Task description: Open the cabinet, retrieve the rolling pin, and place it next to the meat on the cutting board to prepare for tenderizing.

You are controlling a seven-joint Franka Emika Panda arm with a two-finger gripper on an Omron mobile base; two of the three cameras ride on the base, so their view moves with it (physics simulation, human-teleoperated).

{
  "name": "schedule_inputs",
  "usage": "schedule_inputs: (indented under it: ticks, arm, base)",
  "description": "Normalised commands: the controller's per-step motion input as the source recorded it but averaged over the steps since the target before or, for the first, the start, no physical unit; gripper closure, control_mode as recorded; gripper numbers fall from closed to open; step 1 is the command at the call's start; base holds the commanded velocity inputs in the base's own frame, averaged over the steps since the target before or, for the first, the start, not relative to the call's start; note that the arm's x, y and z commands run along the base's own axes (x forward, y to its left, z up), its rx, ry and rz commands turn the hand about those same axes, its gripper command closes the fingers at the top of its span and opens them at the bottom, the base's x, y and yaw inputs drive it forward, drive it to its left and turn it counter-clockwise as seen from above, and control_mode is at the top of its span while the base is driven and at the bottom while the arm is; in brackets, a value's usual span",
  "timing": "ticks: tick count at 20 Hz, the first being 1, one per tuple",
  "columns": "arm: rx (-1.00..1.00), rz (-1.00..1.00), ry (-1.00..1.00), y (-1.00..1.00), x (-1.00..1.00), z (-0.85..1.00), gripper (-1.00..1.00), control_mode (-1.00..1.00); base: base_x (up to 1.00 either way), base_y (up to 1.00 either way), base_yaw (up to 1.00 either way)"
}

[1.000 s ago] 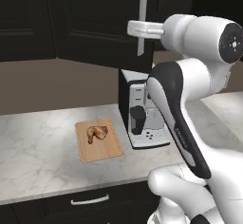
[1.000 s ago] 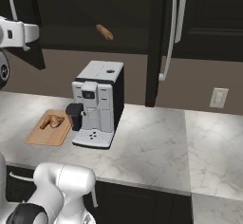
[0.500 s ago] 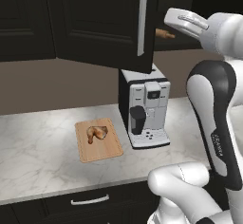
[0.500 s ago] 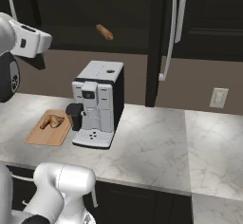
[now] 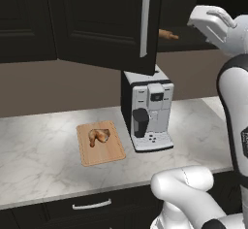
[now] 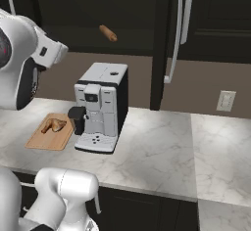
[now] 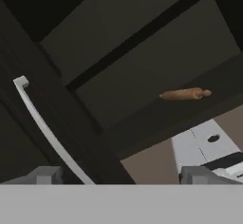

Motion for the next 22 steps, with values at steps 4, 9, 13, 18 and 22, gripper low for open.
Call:
schedule_inputs:
  ticks: [4, 9, 13, 18, 22]
  arm:
    - [0.15, 0.04, 0.00, -0.32, 0.03, -0.23, -1.00, -1.00]
    - [0.15, 0.12, 0.02, -0.08, 0.28, -0.25, -1.00, -1.00]
    - [0.14, 0.14, 0.05, 0.00, 0.57, -0.15, -1.00, -1.00]
    - [0.13, 0.15, 0.02, 0.00, 0.65, -0.11, -1.00, -1.00]
    - [0.08, 0.12, 0.06, 0.04, 0.68, -0.08, -1.00, -1.00]
  base:
    - [0.00, 0.00, 0.00]
    - [0.00, 0.00, 0.00]
    - [0.00, 0.00, 0.00]
    - [0.00, 0.00, 0.00]
    - [0.00, 0.00, 0.00]
